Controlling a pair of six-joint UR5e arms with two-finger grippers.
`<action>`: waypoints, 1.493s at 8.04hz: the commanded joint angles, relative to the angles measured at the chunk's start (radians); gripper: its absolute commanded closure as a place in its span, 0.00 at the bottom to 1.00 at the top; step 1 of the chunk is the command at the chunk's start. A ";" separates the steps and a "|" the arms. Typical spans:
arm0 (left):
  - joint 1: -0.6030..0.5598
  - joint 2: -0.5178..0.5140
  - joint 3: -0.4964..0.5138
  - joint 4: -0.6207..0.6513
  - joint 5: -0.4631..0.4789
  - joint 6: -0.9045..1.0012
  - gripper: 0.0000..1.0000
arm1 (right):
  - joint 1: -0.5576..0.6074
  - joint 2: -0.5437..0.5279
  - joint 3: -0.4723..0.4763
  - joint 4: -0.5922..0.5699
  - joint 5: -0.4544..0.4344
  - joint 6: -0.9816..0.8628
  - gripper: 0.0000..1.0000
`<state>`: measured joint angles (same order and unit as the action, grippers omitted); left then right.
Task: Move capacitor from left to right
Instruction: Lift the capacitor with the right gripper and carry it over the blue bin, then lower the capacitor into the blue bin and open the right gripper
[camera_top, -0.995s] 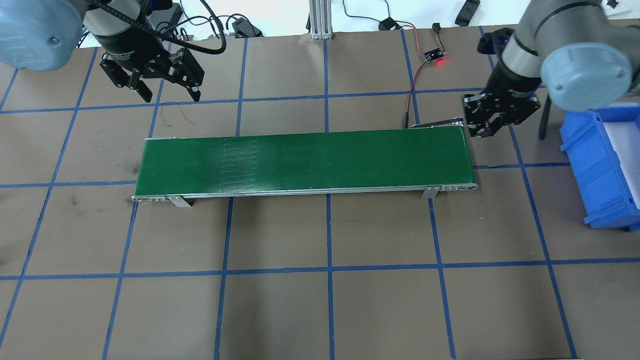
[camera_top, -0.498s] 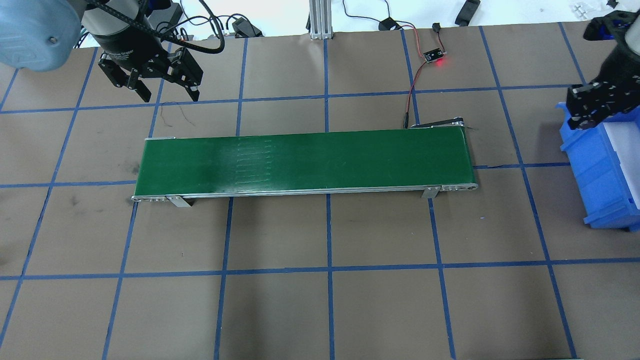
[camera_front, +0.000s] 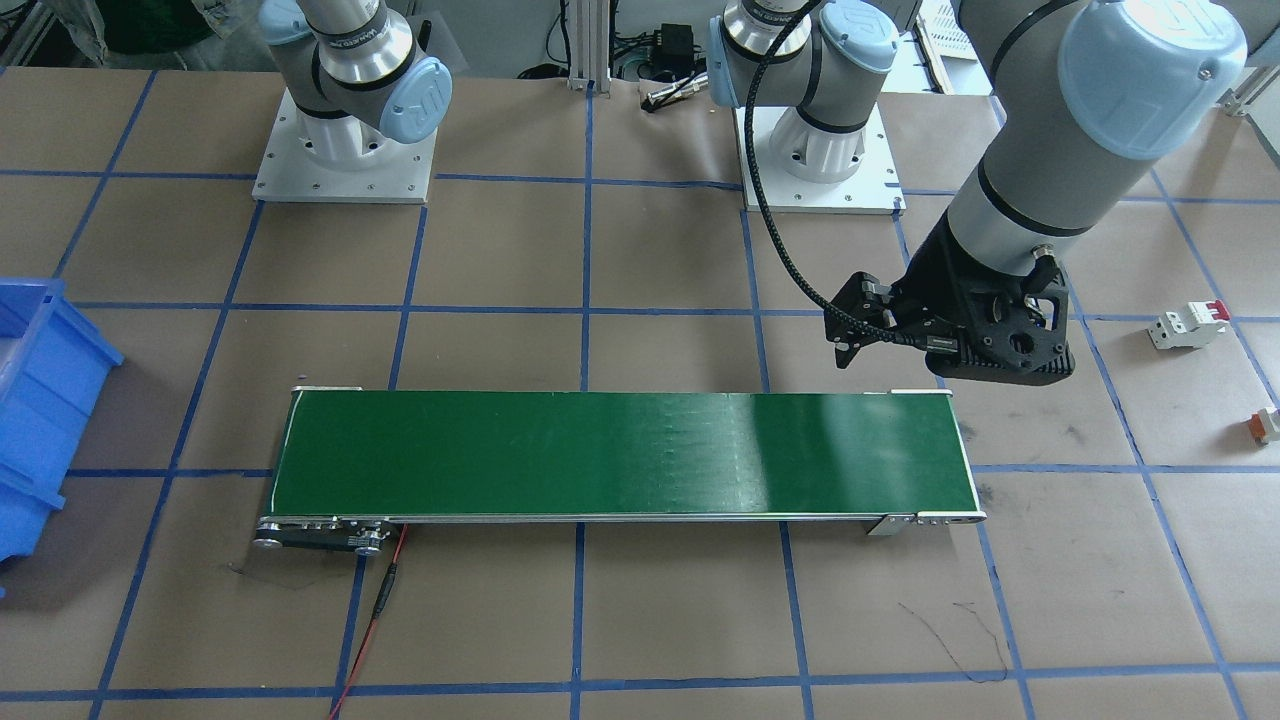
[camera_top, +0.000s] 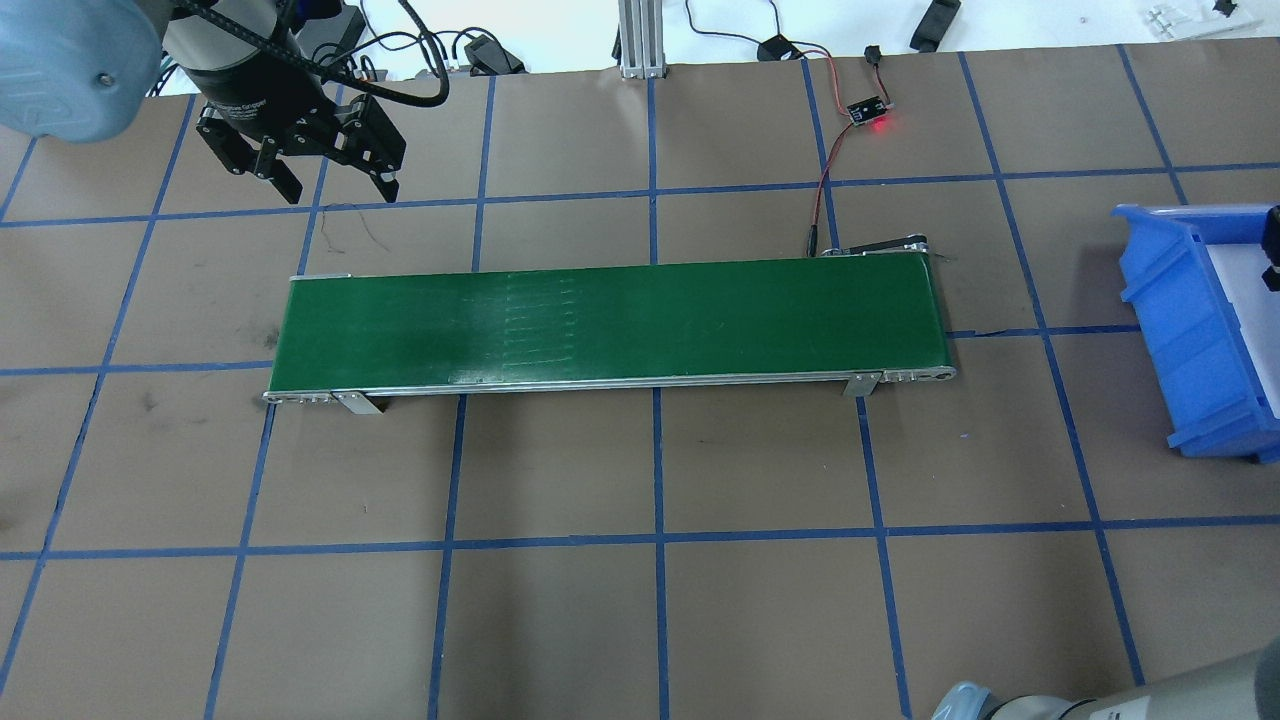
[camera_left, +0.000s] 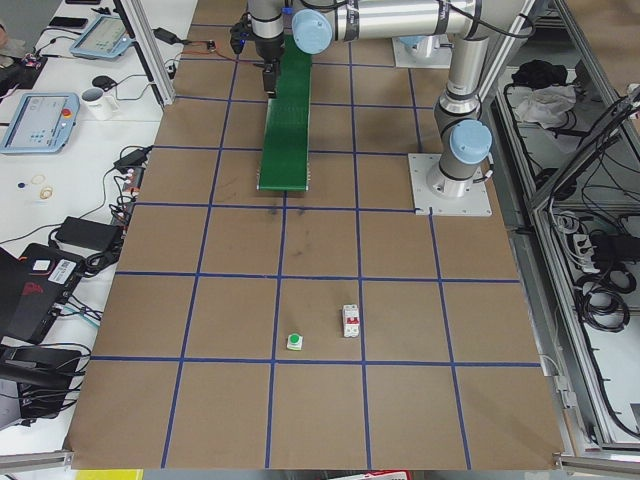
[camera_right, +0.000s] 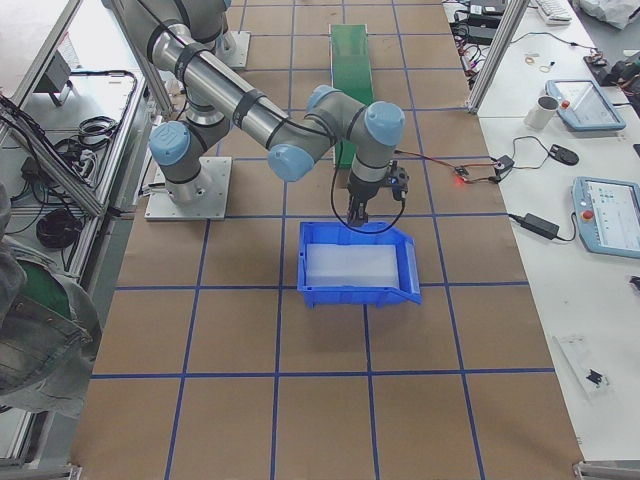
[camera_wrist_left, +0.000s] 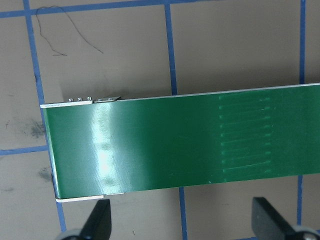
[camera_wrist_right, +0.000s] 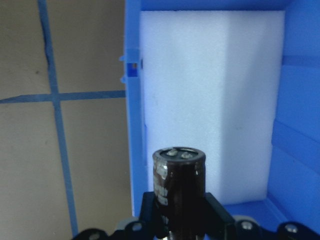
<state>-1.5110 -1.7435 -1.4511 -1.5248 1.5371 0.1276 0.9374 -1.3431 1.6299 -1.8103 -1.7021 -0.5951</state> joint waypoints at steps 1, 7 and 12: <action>0.000 0.001 0.000 0.000 0.000 0.000 0.00 | -0.061 0.077 0.002 -0.064 -0.042 -0.026 1.00; 0.000 0.001 0.000 0.000 0.000 0.001 0.00 | -0.083 0.185 0.015 -0.184 -0.034 -0.037 1.00; 0.000 0.001 0.000 0.000 0.000 0.001 0.00 | -0.083 0.209 0.068 -0.306 -0.028 -0.034 1.00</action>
<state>-1.5110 -1.7426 -1.4512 -1.5248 1.5371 0.1288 0.8544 -1.1400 1.6722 -2.0656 -1.7327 -0.6308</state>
